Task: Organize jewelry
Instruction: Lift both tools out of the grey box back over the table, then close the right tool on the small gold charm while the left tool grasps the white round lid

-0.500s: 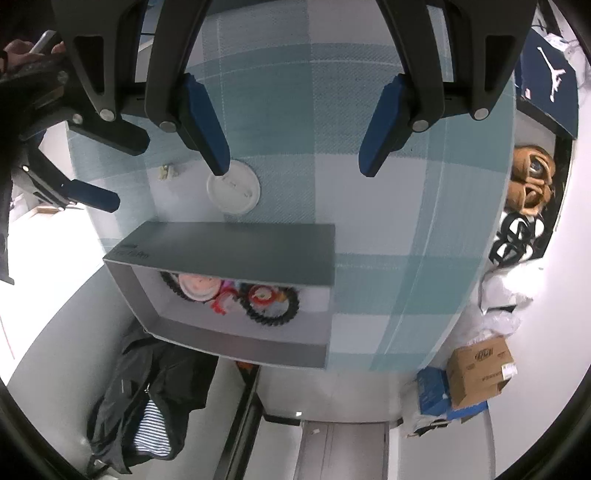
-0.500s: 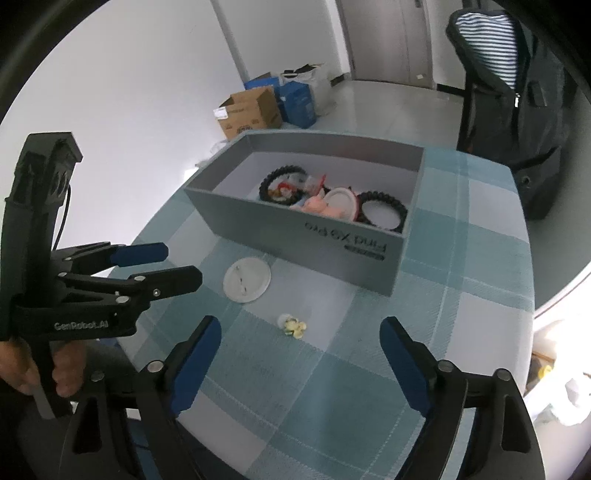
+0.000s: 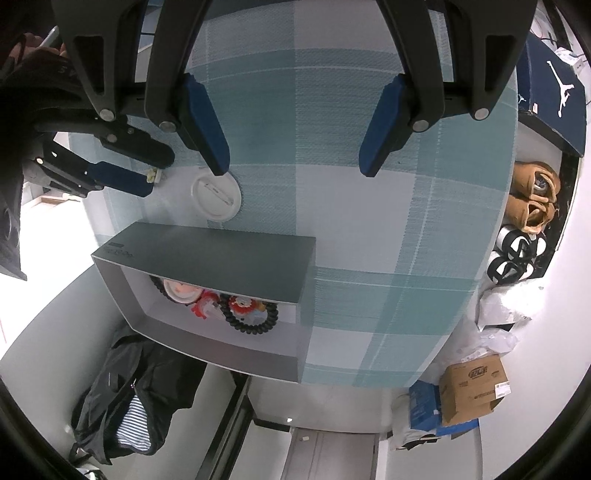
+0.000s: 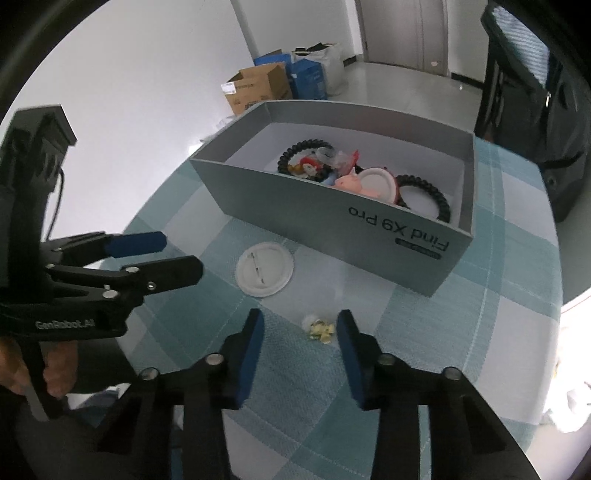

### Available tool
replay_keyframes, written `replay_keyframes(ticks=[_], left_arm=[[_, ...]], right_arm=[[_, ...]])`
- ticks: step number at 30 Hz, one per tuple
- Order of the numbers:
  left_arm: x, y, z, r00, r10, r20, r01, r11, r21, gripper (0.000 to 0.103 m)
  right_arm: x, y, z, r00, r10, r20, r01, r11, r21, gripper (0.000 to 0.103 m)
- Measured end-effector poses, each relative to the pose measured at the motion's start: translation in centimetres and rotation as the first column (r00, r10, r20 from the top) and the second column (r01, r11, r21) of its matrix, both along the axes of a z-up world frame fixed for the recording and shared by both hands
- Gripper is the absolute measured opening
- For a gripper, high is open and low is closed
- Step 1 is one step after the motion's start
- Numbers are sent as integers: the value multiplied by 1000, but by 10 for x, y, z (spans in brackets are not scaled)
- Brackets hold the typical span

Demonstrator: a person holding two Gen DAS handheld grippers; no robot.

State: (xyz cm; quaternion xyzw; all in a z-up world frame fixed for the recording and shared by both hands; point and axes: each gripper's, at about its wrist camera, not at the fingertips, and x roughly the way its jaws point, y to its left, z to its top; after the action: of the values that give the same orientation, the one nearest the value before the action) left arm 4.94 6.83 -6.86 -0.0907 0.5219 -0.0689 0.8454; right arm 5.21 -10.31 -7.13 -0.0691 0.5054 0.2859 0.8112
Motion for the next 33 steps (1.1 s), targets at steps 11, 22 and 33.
replay_keyframes(ticks=[11,22,33], left_arm=[[0,2,3,1000,-1,21,0,1000,21,69],[-1,0,5,999,-11,30,10,999,44,69],[3,-7,3,999,-34,3,34,999,18,69]], right_arm=[[1,1,-2,999,-2,37,4,999,-54,20],[5,6,-4,999,-9,34,12,998,-66,18],[6,-6,2,999,-32,26,33,999,-37,17]])
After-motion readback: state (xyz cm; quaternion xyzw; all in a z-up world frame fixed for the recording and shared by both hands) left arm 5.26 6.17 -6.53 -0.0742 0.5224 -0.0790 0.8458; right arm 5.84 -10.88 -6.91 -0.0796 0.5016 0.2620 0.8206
